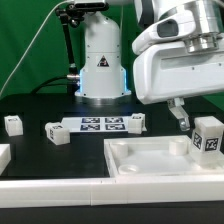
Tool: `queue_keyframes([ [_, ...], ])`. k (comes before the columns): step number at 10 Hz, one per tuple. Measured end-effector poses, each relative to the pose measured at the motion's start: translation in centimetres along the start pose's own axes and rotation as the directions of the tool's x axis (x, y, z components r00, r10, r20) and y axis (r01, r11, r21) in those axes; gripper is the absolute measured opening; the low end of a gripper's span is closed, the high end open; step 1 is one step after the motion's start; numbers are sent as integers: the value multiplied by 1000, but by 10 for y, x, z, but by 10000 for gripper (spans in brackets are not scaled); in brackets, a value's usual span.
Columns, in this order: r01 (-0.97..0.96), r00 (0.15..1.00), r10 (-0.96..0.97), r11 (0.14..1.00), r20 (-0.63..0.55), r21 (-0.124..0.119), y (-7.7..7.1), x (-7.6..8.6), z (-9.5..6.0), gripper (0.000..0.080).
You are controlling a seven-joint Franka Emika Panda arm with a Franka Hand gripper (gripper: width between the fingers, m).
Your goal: Assemble one leg
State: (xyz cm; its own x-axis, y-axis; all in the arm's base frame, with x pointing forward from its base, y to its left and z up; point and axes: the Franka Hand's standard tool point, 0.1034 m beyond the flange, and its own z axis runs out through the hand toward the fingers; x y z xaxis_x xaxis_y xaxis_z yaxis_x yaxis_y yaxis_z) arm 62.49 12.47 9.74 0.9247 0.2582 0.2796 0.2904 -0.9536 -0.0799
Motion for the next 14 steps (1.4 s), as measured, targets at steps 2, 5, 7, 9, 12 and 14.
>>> queue_keyframes([
  [2,-12,987,5,999,162,40,3,-3,3,648],
  [5,-25,960,2,997,281,78,2,-1,7,648],
  [7,-29,966,10,997,258,68,6,-5,11,648],
  [9,-31,969,15,997,247,65,10,-3,11,648],
  [12,-31,969,14,997,247,65,10,-4,12,416],
  [14,-37,969,20,997,248,63,11,-4,12,294],
])
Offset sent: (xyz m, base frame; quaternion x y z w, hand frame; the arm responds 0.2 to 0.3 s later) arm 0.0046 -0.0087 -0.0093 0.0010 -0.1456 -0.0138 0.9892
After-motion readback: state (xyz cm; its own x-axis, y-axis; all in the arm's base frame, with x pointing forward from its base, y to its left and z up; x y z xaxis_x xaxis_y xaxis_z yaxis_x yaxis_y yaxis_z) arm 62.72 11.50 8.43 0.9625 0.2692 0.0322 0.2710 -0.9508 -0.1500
